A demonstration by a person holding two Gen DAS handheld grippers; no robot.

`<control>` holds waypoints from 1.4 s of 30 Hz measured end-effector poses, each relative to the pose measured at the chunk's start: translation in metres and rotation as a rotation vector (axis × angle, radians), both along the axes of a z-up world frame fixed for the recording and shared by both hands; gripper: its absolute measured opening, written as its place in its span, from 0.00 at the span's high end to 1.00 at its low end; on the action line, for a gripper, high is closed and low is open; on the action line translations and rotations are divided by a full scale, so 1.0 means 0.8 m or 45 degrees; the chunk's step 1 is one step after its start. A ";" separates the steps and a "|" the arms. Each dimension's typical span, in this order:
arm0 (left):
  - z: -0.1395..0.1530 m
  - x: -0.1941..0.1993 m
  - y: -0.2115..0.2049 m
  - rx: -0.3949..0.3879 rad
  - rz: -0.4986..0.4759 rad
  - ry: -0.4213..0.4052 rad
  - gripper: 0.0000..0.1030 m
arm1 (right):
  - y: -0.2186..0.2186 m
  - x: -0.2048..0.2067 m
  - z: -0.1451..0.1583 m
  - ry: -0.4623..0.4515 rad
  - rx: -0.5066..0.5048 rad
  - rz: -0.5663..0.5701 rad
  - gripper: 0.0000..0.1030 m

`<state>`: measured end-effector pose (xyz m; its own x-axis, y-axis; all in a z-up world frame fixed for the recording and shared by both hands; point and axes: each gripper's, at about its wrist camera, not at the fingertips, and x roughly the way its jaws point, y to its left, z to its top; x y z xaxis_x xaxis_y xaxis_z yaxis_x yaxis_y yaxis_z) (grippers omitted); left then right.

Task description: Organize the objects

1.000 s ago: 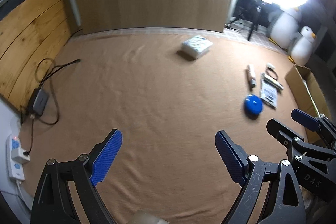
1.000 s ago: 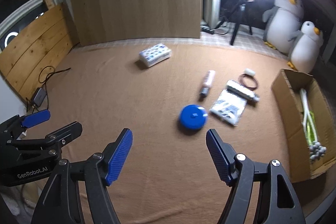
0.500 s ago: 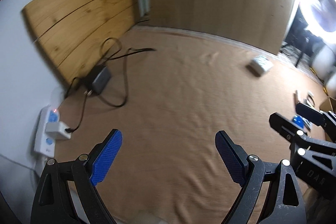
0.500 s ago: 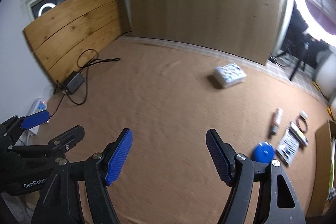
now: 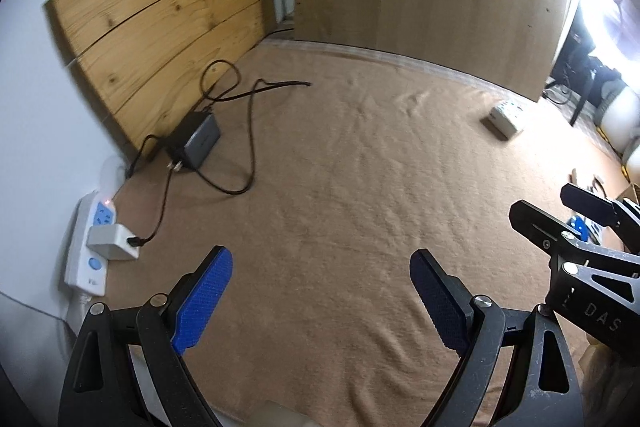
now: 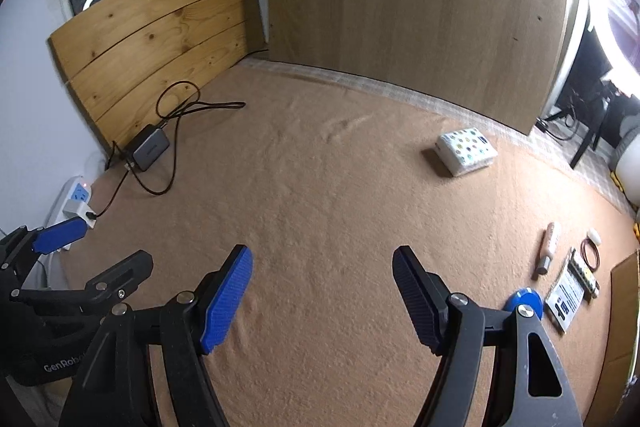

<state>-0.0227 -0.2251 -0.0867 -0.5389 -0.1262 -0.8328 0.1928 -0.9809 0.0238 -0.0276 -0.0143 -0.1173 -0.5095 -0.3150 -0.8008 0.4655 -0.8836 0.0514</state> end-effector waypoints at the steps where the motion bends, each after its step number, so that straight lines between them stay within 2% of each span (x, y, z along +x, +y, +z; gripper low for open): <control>1: 0.001 -0.001 0.004 0.001 -0.011 0.002 0.10 | 0.004 -0.001 -0.001 -0.001 0.004 -0.010 0.33; 25: 0.010 -0.033 0.067 0.044 -0.173 0.029 0.10 | 0.075 -0.011 -0.001 -0.016 -0.008 -0.168 0.33; 32: -0.010 -0.063 0.123 0.069 -0.324 -0.021 0.10 | 0.161 -0.007 -0.026 -0.086 -0.015 -0.348 0.33; 37: -0.020 -0.085 0.184 0.091 -0.477 -0.033 0.10 | 0.244 -0.012 -0.039 -0.138 -0.024 -0.516 0.33; 42: -0.026 -0.104 0.247 0.136 -0.643 -0.042 0.11 | 0.301 -0.023 -0.038 -0.160 -0.070 -0.598 0.33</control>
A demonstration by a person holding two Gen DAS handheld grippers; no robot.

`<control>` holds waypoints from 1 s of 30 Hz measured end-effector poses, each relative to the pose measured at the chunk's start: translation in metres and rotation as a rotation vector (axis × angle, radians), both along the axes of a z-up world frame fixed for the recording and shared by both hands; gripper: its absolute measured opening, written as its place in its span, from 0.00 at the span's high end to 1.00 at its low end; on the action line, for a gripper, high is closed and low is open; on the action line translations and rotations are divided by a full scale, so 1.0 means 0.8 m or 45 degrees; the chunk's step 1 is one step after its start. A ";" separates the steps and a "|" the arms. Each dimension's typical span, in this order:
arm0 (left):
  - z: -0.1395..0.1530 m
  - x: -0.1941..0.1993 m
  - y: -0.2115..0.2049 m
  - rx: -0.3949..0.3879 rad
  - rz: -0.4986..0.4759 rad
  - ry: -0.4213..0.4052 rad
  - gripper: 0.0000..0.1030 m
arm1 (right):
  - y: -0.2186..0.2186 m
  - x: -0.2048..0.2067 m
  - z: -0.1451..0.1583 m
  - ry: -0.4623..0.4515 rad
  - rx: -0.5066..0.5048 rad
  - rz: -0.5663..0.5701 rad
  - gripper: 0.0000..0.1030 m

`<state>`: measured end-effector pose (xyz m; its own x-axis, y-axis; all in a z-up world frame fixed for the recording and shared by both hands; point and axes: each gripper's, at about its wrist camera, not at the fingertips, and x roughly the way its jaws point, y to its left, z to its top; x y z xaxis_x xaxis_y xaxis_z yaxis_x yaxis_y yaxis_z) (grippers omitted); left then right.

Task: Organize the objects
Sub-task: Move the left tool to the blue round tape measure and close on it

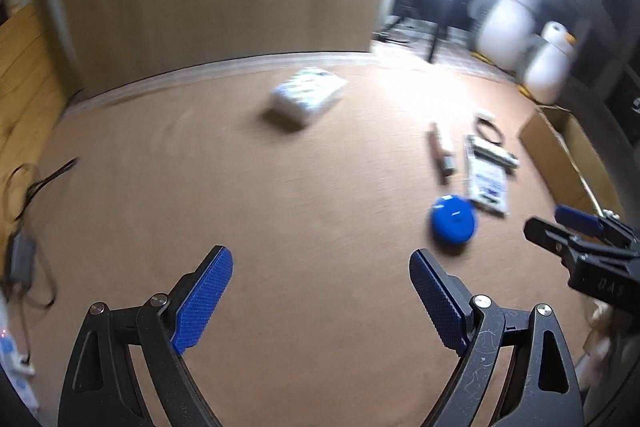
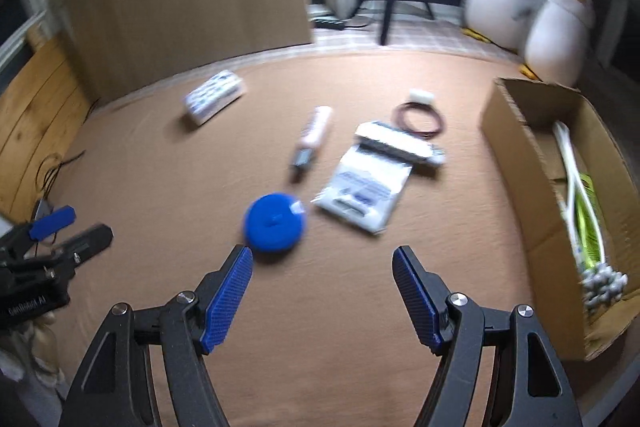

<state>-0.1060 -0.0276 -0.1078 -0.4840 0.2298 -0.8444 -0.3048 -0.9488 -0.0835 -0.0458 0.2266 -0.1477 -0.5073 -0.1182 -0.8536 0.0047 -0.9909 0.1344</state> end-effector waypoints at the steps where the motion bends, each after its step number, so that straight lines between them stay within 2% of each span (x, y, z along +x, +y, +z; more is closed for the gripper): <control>1: -0.002 -0.004 0.012 0.005 -0.029 -0.007 0.11 | 0.008 -0.004 0.000 -0.001 -0.005 -0.005 0.33; 8: -0.023 -0.018 0.080 0.010 -0.175 -0.048 0.11 | 0.047 -0.040 -0.017 -0.065 -0.047 -0.045 0.33; 12: -0.038 -0.023 0.114 0.009 -0.227 -0.076 0.11 | 0.060 -0.060 -0.032 -0.151 -0.136 -0.072 0.33; 20: -0.062 -0.029 0.164 -0.078 -0.322 -0.032 0.11 | 0.065 -0.057 -0.019 -0.108 -0.099 -0.059 0.33; 25: -0.078 -0.035 0.175 -0.105 -0.299 -0.043 0.32 | 0.078 -0.047 -0.001 -0.063 -0.073 -0.080 0.33; 29: -0.082 -0.031 0.180 -0.121 -0.314 -0.026 0.38 | 0.087 -0.039 0.012 -0.028 -0.052 -0.084 0.33; 30: -0.082 -0.029 0.181 -0.116 -0.321 -0.020 0.43 | 0.089 -0.036 0.015 -0.022 -0.050 -0.086 0.33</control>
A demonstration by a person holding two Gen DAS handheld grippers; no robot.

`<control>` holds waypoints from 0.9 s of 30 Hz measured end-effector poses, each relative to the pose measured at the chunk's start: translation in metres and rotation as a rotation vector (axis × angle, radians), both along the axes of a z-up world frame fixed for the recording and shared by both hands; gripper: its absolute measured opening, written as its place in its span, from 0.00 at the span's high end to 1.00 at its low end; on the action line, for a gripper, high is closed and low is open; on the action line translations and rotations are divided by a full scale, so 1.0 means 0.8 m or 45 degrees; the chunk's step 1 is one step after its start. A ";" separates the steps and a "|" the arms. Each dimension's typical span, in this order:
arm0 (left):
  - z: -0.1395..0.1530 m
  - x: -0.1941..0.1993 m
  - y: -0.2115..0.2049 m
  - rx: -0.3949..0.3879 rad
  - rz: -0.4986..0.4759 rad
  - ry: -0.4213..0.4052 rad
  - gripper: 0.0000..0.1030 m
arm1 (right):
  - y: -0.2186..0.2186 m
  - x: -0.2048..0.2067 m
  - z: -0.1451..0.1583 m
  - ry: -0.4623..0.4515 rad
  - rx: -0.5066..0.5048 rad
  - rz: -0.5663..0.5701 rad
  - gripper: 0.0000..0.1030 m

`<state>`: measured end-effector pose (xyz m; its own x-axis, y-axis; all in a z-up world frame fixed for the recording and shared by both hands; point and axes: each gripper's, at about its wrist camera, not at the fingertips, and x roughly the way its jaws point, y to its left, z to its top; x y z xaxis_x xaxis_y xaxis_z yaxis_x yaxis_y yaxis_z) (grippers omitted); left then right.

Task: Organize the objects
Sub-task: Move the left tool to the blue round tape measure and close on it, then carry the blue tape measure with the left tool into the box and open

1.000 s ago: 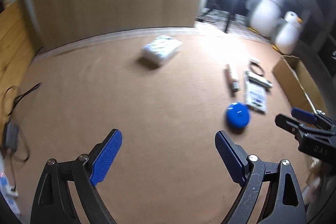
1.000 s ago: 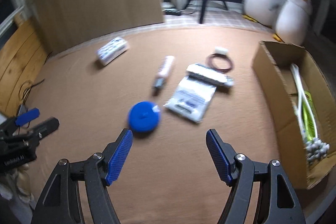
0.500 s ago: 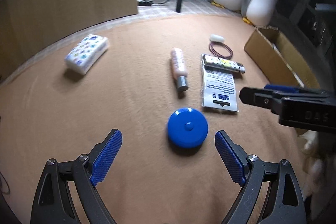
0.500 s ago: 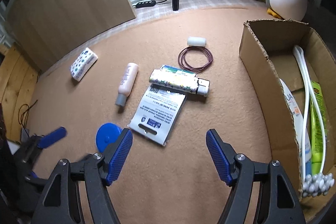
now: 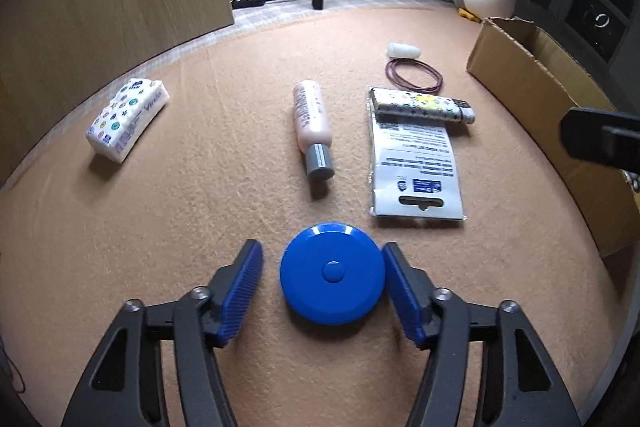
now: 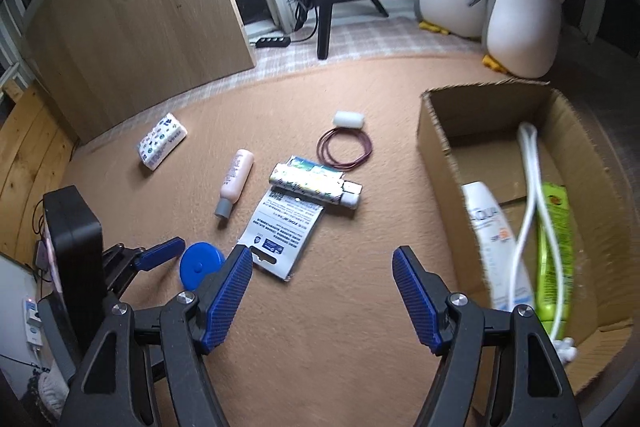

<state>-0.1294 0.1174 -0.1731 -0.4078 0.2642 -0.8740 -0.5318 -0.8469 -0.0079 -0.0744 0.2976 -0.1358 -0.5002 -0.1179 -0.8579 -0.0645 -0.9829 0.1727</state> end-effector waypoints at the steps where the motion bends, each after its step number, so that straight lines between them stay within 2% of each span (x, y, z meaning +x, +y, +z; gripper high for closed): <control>1: 0.000 0.001 0.001 0.003 -0.003 0.005 0.48 | 0.003 0.004 0.003 0.004 0.001 -0.003 0.33; 9: 0.003 0.003 -0.001 0.026 0.035 -0.003 0.48 | 0.023 0.029 0.021 0.038 0.025 -0.033 0.33; 17: 0.038 0.004 0.009 0.073 0.033 0.037 0.48 | 0.057 0.056 0.041 0.074 0.049 -0.079 0.33; 22: 0.076 0.008 0.049 0.124 -0.050 0.072 0.48 | 0.085 0.080 0.048 0.083 0.051 -0.127 0.33; 27: 0.112 0.012 0.124 0.167 -0.179 0.104 0.48 | 0.112 0.102 0.054 0.087 0.063 -0.179 0.33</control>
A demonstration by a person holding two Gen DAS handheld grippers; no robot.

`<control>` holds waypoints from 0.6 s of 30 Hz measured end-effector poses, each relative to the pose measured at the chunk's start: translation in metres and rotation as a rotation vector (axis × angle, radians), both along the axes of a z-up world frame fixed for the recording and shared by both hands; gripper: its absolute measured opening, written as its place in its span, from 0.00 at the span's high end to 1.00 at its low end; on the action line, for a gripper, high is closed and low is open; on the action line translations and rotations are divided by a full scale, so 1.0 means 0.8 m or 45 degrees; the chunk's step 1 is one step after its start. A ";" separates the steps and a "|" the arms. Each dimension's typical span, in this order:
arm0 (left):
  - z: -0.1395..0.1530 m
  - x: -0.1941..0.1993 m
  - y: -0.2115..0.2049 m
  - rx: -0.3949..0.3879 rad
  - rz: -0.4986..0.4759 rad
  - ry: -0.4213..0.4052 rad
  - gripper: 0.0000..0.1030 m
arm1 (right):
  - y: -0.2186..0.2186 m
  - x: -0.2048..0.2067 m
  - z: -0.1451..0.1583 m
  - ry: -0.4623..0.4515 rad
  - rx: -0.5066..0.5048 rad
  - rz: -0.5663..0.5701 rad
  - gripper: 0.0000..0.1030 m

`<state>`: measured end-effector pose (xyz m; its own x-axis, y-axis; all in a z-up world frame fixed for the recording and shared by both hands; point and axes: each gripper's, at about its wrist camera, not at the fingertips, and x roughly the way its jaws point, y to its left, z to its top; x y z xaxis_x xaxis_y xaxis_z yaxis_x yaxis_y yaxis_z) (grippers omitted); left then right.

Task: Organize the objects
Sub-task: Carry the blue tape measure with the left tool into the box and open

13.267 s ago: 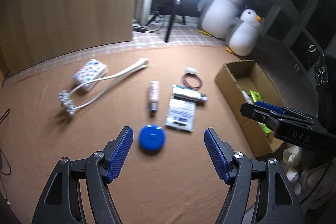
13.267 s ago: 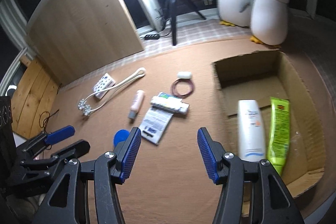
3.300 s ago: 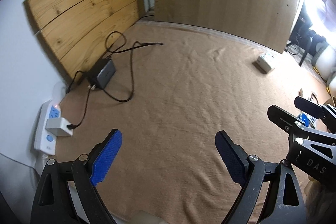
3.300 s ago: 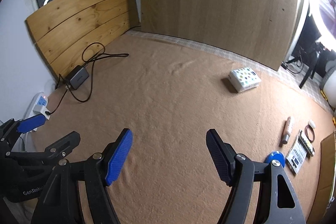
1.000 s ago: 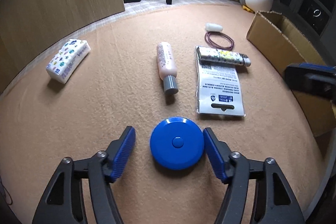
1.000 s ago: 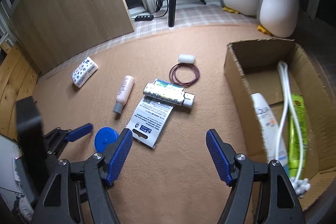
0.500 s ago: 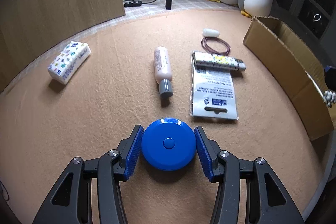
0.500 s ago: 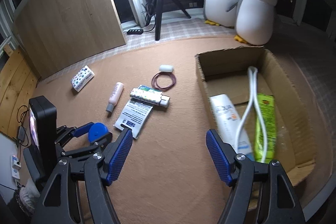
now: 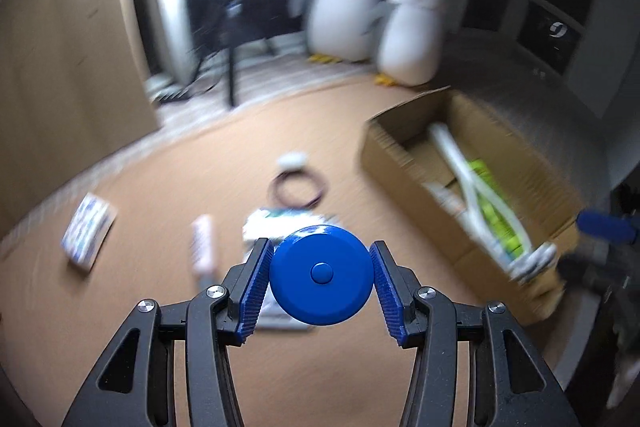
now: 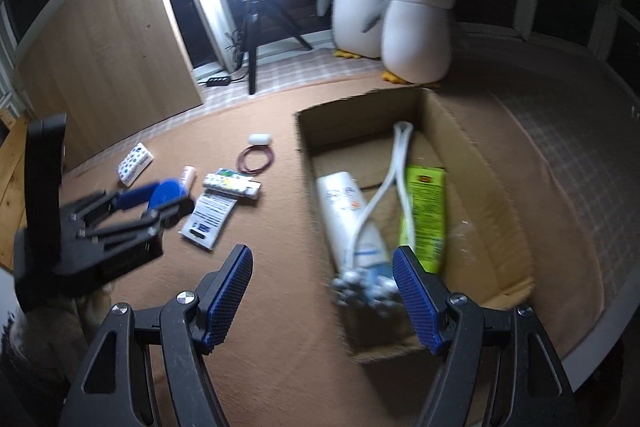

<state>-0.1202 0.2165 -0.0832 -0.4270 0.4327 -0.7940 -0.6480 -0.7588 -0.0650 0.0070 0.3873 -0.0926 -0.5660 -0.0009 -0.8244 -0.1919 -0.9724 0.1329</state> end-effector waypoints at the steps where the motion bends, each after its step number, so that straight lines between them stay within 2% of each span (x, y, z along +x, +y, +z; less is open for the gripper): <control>1: 0.005 0.000 0.016 0.004 -0.022 0.007 0.48 | 0.006 0.004 0.001 0.001 0.003 -0.011 0.33; 5: 0.015 0.003 0.077 0.009 -0.101 0.016 0.48 | 0.029 0.019 0.001 -0.004 0.007 -0.046 0.33; 9: 0.010 0.003 0.122 0.012 -0.144 -0.027 0.48 | 0.048 0.031 0.000 -0.005 0.004 -0.081 0.33; 18: 0.004 0.016 0.177 -0.003 -0.190 -0.043 0.48 | 0.078 0.045 -0.007 -0.017 -0.006 -0.128 0.33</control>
